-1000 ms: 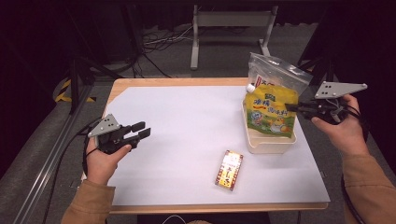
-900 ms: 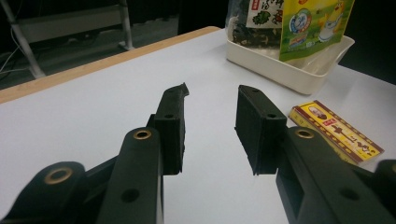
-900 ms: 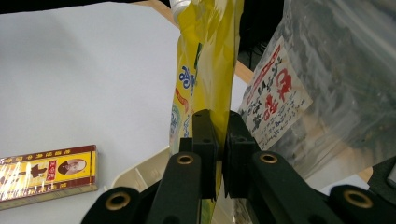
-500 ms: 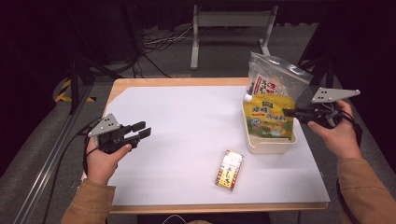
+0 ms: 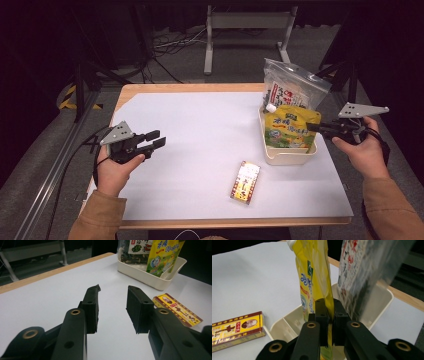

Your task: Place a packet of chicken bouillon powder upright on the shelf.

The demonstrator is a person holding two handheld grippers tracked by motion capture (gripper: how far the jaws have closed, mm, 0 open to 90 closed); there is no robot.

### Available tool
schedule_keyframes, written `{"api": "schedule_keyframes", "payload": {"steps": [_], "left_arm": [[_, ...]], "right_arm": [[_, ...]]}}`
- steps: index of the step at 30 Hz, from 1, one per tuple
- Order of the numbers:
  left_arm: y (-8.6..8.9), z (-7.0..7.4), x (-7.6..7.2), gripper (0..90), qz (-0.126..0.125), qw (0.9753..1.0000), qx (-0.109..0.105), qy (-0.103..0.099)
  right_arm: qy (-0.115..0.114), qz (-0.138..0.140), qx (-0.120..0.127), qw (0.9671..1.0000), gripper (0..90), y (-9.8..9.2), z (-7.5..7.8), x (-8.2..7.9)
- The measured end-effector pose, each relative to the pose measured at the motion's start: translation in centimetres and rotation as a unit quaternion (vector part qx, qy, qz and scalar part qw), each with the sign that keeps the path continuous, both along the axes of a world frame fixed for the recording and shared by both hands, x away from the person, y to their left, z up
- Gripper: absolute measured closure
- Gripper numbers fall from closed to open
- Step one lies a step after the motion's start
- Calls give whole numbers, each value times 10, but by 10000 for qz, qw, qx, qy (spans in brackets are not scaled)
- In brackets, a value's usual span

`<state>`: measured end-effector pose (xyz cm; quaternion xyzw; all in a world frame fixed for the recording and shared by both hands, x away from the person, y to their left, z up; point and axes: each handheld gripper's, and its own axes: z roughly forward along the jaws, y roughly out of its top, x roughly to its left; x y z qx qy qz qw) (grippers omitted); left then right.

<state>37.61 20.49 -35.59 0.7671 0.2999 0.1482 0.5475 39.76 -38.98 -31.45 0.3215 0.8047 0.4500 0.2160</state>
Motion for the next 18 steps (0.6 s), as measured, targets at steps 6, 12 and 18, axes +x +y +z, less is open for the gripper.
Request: {"api": "schedule_keyframes", "payload": {"steps": [6, 12, 18], "left_arm": [[-8, -1, 4, 618, -94, 9999, 58, 14], [-15, -3, 6, 603, -196, 9998, 69, 78], [-20, -4, 7, 596, -247, 9996, 104, 75]], "right_arm": [[-11, -5, 80, 10000, 852, -3, -4, -4], [45, -76, -18, 10000, 831, -1, -1, -4], [84, -158, 101, 9998, 761, -1, 0, -6]]}}
